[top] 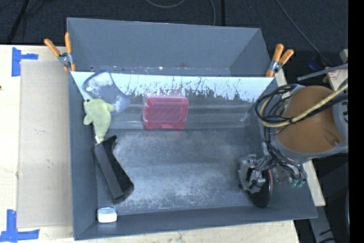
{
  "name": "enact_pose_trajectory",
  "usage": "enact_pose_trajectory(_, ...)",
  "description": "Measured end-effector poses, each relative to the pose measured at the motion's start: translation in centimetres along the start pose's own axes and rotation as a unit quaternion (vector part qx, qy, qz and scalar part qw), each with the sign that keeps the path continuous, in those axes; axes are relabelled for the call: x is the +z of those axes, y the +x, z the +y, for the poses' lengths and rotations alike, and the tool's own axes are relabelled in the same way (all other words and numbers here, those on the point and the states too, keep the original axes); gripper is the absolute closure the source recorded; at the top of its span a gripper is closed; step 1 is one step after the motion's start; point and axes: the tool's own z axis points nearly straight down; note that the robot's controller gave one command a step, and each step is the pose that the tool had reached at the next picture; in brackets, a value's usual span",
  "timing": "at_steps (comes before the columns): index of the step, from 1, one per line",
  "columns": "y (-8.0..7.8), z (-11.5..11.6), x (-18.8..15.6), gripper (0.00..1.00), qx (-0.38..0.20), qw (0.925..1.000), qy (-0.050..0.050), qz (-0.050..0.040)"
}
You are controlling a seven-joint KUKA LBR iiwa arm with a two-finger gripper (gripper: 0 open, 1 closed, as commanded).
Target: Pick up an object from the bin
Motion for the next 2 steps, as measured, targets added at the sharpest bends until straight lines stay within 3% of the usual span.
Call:
enact_pose_trajectory(1, -0.02, 0.01, -0.01, 0.0, -0.001, 1.0, 0.0, -0.0002)
enact_pose_trajectory(2, -0.01, 0.01, -0.01, 0.0, -0.001, 1.0, 0.0, -0.0002)
